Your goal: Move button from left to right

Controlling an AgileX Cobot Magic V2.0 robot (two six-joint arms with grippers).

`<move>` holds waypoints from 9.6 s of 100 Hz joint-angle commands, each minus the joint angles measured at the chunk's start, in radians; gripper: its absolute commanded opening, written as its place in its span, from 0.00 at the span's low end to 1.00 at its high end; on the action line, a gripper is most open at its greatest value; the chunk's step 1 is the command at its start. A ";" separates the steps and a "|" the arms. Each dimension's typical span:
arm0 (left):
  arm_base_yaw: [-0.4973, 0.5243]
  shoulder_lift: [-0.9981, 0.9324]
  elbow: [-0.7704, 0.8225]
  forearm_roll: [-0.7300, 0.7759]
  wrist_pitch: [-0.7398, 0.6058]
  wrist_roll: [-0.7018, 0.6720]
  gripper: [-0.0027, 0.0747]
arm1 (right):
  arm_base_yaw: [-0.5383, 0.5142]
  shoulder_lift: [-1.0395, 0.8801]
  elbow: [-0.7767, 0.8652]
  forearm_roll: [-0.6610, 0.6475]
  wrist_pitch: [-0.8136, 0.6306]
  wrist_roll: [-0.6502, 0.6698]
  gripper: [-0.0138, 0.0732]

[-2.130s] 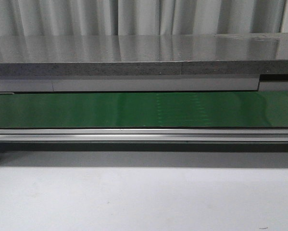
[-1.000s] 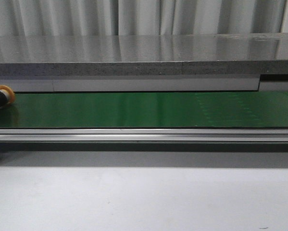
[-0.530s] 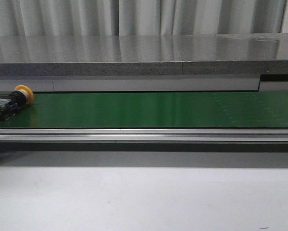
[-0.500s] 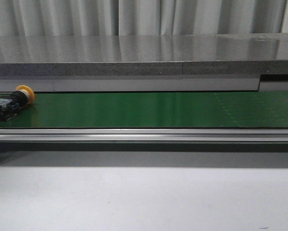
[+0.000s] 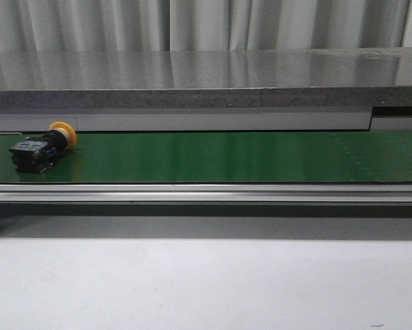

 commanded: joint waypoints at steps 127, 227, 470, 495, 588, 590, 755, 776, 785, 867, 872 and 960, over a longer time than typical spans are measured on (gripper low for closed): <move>-0.009 -0.357 0.216 -0.016 -0.149 -0.001 0.04 | 0.002 -0.018 -0.001 -0.010 -0.080 -0.003 0.08; -0.009 -0.357 0.216 -0.016 -0.149 -0.001 0.04 | 0.002 0.238 -0.234 -0.011 -0.090 -0.003 0.08; -0.009 -0.357 0.216 -0.016 -0.149 -0.001 0.04 | 0.246 1.560 -1.140 0.208 0.337 -0.004 0.79; -0.009 -0.357 0.216 -0.016 -0.149 -0.001 0.04 | 0.246 1.630 -1.140 0.207 0.356 -0.004 0.79; -0.009 -0.357 0.216 -0.016 -0.149 -0.001 0.04 | 0.056 1.562 -1.384 -0.167 0.694 -0.049 0.36; -0.009 -0.357 0.216 -0.016 -0.149 -0.001 0.04 | 0.033 1.562 -1.384 -0.165 0.693 -0.063 0.36; -0.009 -0.357 0.216 -0.016 -0.149 -0.001 0.04 | -0.555 1.899 -1.386 0.236 0.551 -0.562 0.74; -0.009 -0.357 0.216 -0.016 -0.149 -0.001 0.04 | -0.555 1.856 -1.387 0.236 0.519 -0.533 0.73; -0.009 -0.357 0.216 -0.016 -0.149 -0.001 0.04 | -0.555 1.818 -1.387 0.262 0.492 -0.528 0.73; -0.009 -0.357 0.216 -0.016 -0.149 -0.001 0.04 | -0.081 1.379 -1.199 0.434 0.297 -0.529 0.73; -0.009 -0.357 0.216 -0.016 -0.149 -0.001 0.04 | -0.060 1.320 -1.138 0.434 0.257 -0.529 0.73; -0.009 -0.357 0.216 -0.016 -0.149 -0.001 0.04 | -0.015 0.397 -0.491 0.469 0.179 -0.529 0.15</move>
